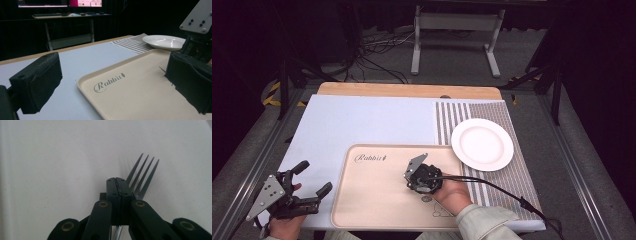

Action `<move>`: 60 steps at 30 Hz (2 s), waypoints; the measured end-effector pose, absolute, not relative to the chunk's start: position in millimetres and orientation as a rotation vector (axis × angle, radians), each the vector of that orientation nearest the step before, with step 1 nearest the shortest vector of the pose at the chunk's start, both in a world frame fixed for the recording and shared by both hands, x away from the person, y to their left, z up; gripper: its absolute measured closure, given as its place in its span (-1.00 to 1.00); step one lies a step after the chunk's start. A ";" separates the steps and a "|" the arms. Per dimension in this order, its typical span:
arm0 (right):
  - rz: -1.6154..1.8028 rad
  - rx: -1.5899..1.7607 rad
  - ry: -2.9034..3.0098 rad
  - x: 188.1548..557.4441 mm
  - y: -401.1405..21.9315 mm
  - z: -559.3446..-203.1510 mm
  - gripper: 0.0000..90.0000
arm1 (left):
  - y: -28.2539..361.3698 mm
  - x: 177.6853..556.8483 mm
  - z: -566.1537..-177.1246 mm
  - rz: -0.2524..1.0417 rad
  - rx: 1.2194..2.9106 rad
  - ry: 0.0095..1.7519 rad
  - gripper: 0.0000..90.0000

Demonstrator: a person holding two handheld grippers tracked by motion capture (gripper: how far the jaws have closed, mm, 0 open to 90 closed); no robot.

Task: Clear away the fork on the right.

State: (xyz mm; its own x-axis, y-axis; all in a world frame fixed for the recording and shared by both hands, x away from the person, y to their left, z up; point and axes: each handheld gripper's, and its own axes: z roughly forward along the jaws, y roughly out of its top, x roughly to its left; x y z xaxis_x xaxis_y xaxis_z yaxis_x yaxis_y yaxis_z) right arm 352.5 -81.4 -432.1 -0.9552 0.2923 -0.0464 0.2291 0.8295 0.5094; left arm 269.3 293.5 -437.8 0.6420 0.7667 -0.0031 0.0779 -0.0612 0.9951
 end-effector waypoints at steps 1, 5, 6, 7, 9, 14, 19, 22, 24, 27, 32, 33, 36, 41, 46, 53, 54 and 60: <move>0.775 0.415 2.887 352.1 -80.9 -432.8 1.00 | 293.8 269.3 -437.7 0.653 1.552 0.729 -0.97; 0.779 0.410 2.885 352.9 -79.8 -434.8 1.00 | 294.1 269.3 -437.7 0.652 1.550 0.733 -0.97; 0.776 0.422 2.886 352.7 -79.8 -434.7 1.00 | 294.1 269.4 -437.7 0.653 1.550 0.731 -0.97; 0.776 0.418 2.882 353.3 -79.9 -434.8 1.00 | 294.1 269.2 -437.6 0.653 1.551 0.731 -0.97; 0.777 0.412 2.886 353.9 -80.4 -434.8 1.00 | 294.1 269.3 -437.7 0.653 1.551 0.732 -0.97; 0.747 0.424 2.861 357.0 -83.5 -434.1 1.00 | 294.1 269.2 -437.6 0.655 1.546 0.730 -0.97; 0.721 0.477 2.842 365.9 -91.6 -433.0 1.00 | 294.9 269.2 -437.4 0.658 1.550 0.731 -0.97; 0.715 0.488 2.838 369.0 -94.9 -432.6 1.00 | 294.9 269.2 -437.5 0.659 1.548 0.730 -0.97; 0.707 0.502 2.833 371.2 -97.7 -432.3 1.00 | 294.7 269.0 -437.5 0.658 1.545 0.731 -0.97; 0.694 0.524 2.824 374.3 -101.3 -431.7 1.00 | 295.0 268.9 -437.4 0.658 1.549 0.731 -0.97; 0.731 0.561 2.789 379.6 -114.5 -433.2 1.00 | 295.2 268.9 -437.6 0.659 1.547 0.732 -0.97; 0.732 0.583 2.782 380.6 -117.4 -433.3 1.00 | 295.2 269.1 -437.6 0.658 1.548 0.731 -0.97; 0.720 0.612 2.771 383.7 -125.0 -432.5 1.00 | 294.8 269.1 -437.6 0.660 1.549 0.732 -0.97; 0.710 0.650 2.754 386.1 -134.8 -432.0 1.00 | 294.5 269.0 -437.7 0.659 1.550 0.733 -0.97; 0.716 0.679 2.738 387.9 -143.0 -432.2 1.00 | 294.6 269.0 -437.7 0.659 1.549 0.733 -0.97; 0.689 0.715 2.731 390.9 -151.0 -430.8 1.00 | 294.7 268.9 -437.6 0.659 1.549 0.734 -0.97; 0.688 0.721 2.726 391.1 -151.9 -430.9 1.00 | 294.7 268.9 -437.7 0.660 1.549 0.734 -0.97; 0.700 0.766 2.711 392.7 -163.0 -431.0 1.00 | 294.2 269.2 -438.1 0.657 1.551 0.734 -0.97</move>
